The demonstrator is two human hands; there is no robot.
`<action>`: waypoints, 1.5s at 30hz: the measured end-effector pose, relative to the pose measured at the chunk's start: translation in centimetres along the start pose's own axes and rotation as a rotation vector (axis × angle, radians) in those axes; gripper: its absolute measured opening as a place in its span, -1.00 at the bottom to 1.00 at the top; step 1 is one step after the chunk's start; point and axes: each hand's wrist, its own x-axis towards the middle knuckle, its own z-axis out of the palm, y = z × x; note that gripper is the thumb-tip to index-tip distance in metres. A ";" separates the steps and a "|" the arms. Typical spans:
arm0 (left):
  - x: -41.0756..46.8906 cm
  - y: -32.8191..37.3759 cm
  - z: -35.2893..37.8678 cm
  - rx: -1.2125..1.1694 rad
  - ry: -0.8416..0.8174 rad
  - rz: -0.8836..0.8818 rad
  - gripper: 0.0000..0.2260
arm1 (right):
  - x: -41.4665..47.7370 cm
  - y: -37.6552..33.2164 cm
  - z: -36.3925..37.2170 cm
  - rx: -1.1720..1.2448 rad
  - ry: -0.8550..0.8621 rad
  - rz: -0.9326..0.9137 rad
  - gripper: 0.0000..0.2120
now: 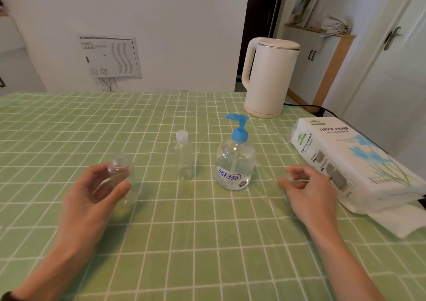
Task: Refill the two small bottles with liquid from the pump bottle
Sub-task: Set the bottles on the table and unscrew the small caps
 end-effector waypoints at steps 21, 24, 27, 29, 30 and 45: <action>1.1 -0.2 -1.8 0.176 0.042 0.001 -0.46 | 0.4 -0.3 -0.6 -0.200 -0.034 0.016 -0.82; 1.1 0.2 -1.8 0.163 0.008 -0.016 -0.41 | 0.3 -0.6 -0.8 -0.191 -0.039 0.016 -0.77; 0.8 1.0 -1.3 0.225 0.041 0.042 -0.30 | 0.1 -1.0 -0.9 -0.151 0.007 -0.017 -0.78; 0.5 1.9 -1.0 0.319 0.152 0.197 -0.30 | 0.1 -1.3 -1.0 -0.107 0.077 -0.063 -0.82; 0.3 2.5 -0.8 0.374 0.200 0.334 -0.31 | 0.0 -1.5 -1.0 -0.080 0.113 -0.080 -0.85; 1.3 0.9 9.2 0.466 -0.282 0.103 -0.14 | -3.5 -5.1 1.2 0.213 -0.014 -0.299 -0.88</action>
